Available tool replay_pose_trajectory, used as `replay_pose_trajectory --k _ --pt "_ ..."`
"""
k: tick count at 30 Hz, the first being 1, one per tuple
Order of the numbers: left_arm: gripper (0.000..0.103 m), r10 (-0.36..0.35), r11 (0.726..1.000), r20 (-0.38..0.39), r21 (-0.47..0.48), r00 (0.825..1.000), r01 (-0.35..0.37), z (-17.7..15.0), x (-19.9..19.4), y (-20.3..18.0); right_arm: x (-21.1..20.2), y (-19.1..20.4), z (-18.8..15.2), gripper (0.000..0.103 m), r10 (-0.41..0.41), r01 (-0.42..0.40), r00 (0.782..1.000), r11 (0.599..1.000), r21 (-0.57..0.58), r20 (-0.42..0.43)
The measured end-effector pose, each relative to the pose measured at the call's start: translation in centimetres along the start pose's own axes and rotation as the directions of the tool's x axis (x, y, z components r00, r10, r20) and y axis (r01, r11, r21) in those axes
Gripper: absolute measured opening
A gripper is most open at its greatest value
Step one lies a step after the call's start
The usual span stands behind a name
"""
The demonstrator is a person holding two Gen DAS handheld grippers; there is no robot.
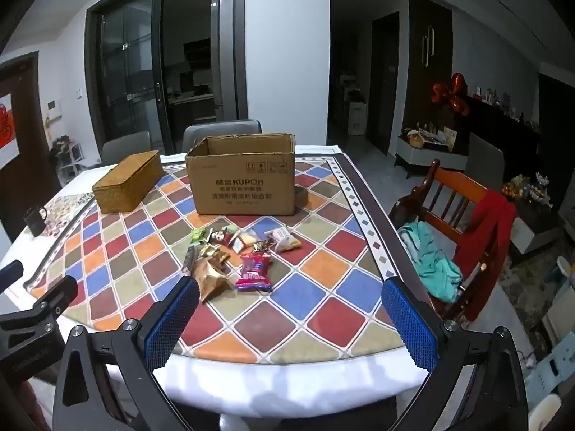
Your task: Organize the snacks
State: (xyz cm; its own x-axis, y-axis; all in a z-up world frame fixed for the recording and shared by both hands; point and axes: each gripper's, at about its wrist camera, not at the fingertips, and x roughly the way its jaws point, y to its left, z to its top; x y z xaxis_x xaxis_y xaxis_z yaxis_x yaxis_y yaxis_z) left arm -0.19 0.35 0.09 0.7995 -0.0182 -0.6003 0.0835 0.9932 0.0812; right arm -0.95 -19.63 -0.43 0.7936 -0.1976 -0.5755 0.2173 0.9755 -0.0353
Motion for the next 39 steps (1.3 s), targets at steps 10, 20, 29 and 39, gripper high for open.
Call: replay_pose_trajectory --k 10,20,29,39 --pt "0.103 0.010 1.000 -0.010 0.013 1.000 -0.010 -0.3 0.3 0.1 -0.6 0.0 0.0 0.102 -0.005 0.005 1.000 1.000 0.001 0.006" --pt "0.103 0.017 1.000 0.004 0.018 1.000 -0.017 0.3 -0.7 -0.2 -1.1 -0.2 0.3 0.102 -0.016 0.016 1.000 1.000 -0.007 0.018" --pt "0.103 0.017 1.000 0.003 0.016 1.000 -0.017 0.4 -0.8 -0.1 -1.1 0.0 0.4 0.103 -0.018 0.018 1.000 1.000 -0.009 0.017" --pt "0.103 0.025 1.000 0.022 0.016 0.999 -0.025 0.5 -1.2 -0.1 -1.4 0.0 0.5 0.103 -0.021 0.021 0.999 1.000 -0.009 0.029"
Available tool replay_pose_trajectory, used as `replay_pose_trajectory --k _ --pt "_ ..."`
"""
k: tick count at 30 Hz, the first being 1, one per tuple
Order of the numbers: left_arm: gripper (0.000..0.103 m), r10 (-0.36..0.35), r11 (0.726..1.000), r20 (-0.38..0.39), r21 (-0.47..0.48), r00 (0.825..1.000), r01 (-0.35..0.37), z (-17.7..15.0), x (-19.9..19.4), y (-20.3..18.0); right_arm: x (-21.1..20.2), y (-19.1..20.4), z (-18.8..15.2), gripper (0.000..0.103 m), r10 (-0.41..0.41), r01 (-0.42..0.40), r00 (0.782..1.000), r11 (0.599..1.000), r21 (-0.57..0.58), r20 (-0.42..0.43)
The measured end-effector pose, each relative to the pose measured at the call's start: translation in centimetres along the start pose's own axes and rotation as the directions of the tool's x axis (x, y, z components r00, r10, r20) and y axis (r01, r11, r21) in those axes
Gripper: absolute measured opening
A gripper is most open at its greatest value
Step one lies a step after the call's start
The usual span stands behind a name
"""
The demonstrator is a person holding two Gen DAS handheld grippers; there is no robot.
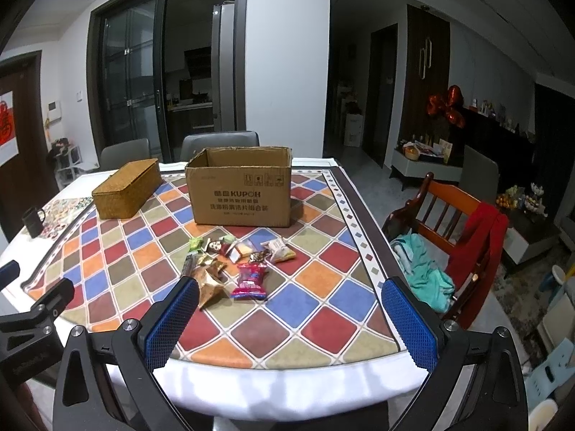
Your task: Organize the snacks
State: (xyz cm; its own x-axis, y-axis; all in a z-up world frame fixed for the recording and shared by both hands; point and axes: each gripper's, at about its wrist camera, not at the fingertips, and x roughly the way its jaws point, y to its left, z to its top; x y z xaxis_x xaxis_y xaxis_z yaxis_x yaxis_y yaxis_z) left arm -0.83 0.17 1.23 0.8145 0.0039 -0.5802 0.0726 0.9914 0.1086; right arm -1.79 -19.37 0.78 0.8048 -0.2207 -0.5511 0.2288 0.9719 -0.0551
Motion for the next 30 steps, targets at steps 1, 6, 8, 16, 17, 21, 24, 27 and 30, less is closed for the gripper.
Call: replay_pose_trajectory --k 1,6,8,16,17,21,24,27,30 --pt "0.103 0.000 1.000 0.002 0.000 1.000 0.000 -0.05 -0.07 0.07 -0.02 0.02 0.01 0.102 0.000 0.000 1.000 1.000 0.001 0.001" --pt "0.103 -0.001 1.000 0.004 0.000 1.000 0.001 0.06 -0.13 0.01 -0.03 0.05 0.09 0.102 -0.001 0.001 1.000 1.000 -0.003 0.004" --pt "0.103 -0.002 1.000 0.004 0.000 1.000 0.002 0.07 -0.13 0.01 -0.28 -0.05 0.20 0.102 -0.002 0.002 1.000 1.000 -0.002 0.008" --pt "0.103 -0.001 1.000 0.008 0.001 1.000 0.001 0.16 -0.17 -0.10 -0.46 -0.27 0.41 0.102 -0.003 0.003 1.000 1.000 0.001 0.014" --pt "0.103 -0.001 1.000 0.008 0.000 1.000 0.001 0.12 -0.18 -0.07 -0.45 -0.26 0.41 0.103 -0.003 0.003 1.000 1.000 0.002 0.014" --pt "0.103 -0.006 1.000 0.004 0.000 1.000 0.006 0.19 -0.10 -0.12 -0.48 -0.29 0.45 0.102 -0.004 0.004 1.000 1.000 0.002 0.014" --pt "0.103 -0.003 1.000 0.006 0.000 1.000 0.003 0.09 -0.14 -0.07 -0.49 -0.23 0.38 0.102 -0.006 0.006 1.000 1.000 0.001 0.014" --pt "0.103 -0.003 1.000 0.003 0.002 1.000 0.003 0.29 0.08 -0.11 -0.41 -0.37 0.52 0.102 -0.010 0.010 1.000 1.000 -0.002 0.013" --pt "0.103 -0.005 1.000 0.003 0.002 1.000 0.005 0.14 0.11 0.00 -0.18 -0.35 0.77 0.102 -0.008 0.008 1.000 1.000 -0.003 0.010"
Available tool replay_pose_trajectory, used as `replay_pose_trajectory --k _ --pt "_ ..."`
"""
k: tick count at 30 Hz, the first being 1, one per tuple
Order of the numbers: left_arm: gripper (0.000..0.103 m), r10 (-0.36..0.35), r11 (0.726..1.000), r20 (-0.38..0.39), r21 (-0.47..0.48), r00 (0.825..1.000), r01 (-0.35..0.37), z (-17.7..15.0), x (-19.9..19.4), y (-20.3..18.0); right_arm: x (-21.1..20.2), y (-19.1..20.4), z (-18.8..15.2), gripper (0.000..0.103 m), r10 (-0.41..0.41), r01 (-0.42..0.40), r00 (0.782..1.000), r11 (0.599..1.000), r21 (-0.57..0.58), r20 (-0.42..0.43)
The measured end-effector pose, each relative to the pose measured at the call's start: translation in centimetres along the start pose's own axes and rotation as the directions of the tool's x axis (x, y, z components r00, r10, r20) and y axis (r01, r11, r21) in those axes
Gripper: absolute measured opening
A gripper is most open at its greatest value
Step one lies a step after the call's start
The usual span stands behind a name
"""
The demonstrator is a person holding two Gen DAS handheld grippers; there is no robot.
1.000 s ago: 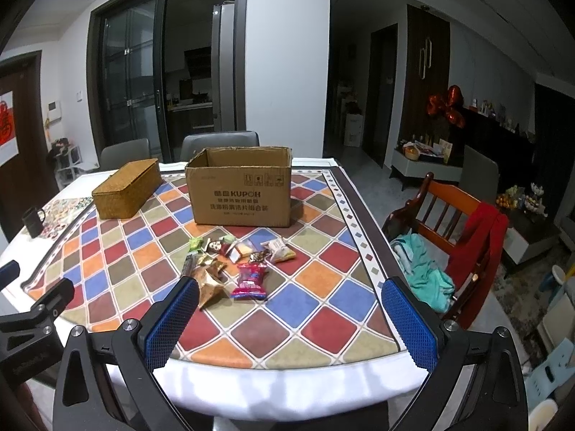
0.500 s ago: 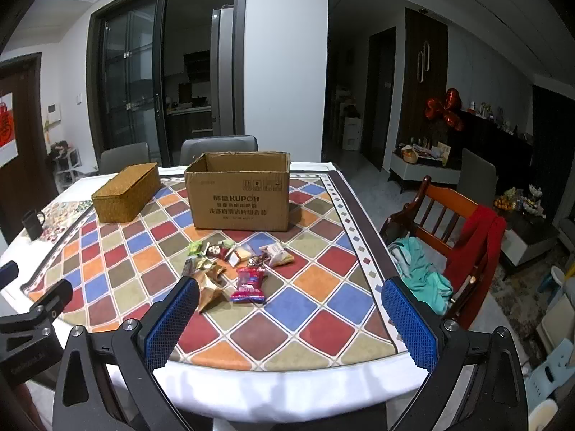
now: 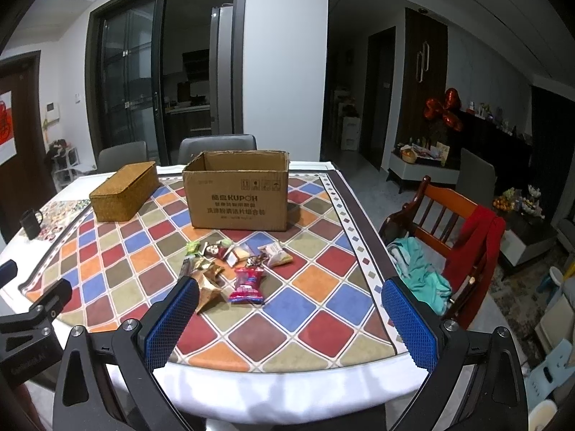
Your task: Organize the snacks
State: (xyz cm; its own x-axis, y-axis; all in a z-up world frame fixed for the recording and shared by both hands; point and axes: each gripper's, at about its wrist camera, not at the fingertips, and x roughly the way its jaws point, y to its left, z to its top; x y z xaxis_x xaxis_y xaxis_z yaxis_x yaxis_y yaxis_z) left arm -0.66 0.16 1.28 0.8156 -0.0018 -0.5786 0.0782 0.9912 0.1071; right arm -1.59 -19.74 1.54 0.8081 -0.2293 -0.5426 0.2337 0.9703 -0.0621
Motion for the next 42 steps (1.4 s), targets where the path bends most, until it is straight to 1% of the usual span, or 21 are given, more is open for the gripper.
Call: replay_pose_trajectory --k 9,19,30,42 --pt "0.103 0.001 1.000 -0.017 0.010 1.000 -0.001 0.7 2.2 0.1 1.6 0.6 0.1 0.102 -0.008 0.008 1.000 1.000 -0.008 -0.026" --pt "0.103 -0.004 1.000 -0.069 0.018 0.998 0.005 1.3 5.8 -0.4 4.9 1.0 0.3 0.102 -0.005 0.003 0.997 1.000 -0.017 -0.079" --pt "0.103 -0.002 1.000 -0.082 0.028 0.997 0.004 2.0 8.3 -0.9 7.6 1.1 0.9 0.102 -0.002 0.001 0.994 1.000 -0.007 -0.107" --pt "0.103 -0.028 0.998 -0.142 0.046 0.989 0.035 2.2 12.7 -1.9 11.3 1.6 0.9 0.102 -0.005 0.001 0.989 1.000 -0.024 -0.150"
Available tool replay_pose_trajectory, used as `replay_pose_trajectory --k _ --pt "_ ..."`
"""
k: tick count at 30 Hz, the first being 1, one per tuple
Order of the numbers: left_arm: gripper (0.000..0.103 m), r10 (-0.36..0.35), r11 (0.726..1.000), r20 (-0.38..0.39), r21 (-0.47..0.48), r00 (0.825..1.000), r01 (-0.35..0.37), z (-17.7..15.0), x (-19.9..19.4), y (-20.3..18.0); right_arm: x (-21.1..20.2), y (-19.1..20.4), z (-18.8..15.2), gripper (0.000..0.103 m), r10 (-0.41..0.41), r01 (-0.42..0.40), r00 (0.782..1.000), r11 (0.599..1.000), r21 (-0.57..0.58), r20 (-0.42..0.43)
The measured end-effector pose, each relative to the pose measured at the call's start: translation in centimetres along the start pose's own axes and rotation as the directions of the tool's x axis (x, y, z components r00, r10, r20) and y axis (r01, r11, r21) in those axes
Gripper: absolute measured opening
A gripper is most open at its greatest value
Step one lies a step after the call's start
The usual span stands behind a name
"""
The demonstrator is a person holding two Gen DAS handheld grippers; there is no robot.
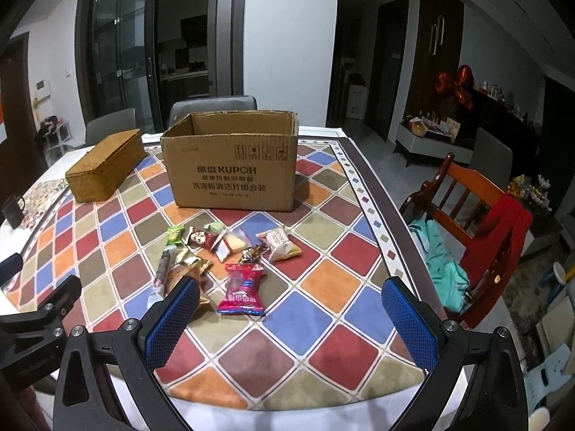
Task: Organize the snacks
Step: 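Grasp the LYFEN bar with left tool while right tool grasps pink candy bag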
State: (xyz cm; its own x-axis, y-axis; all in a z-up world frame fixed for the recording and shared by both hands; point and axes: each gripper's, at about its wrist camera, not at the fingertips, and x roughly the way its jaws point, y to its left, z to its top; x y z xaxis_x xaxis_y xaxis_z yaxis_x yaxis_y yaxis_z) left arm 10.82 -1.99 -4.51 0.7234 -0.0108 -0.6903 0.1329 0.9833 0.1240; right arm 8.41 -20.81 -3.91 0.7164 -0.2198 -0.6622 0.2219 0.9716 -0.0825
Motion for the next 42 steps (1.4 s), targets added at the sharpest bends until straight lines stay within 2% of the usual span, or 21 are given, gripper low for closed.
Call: replay_pose_trajectory --k 10,19,26,42 --pt "0.103 -0.004 1.000 -0.042 0.005 0.999 0.004 0.5 4.0 0.0 3.6 1.0 0.6 0.102 0.004 -0.005 0.999 1.000 -0.012 -0.046" --pt "0.103 -0.037 0.999 -0.123 0.010 0.992 0.039 -0.1 8.5 -0.6 7.4 2.1 0.4 0.100 0.009 -0.012 0.993 1.000 -0.028 -0.116" --pt "0.102 -0.048 0.999 -0.165 0.009 0.985 0.050 -0.2 11.4 -0.9 10.4 2.7 0.0 0.094 0.015 -0.019 0.985 1.000 -0.024 -0.173" --pt "0.076 -0.123 0.990 -0.265 0.028 0.956 0.135 -1.1 15.9 -2.7 15.4 4.0 -1.2 0.085 0.046 -0.055 0.956 0.998 -0.022 -0.291"
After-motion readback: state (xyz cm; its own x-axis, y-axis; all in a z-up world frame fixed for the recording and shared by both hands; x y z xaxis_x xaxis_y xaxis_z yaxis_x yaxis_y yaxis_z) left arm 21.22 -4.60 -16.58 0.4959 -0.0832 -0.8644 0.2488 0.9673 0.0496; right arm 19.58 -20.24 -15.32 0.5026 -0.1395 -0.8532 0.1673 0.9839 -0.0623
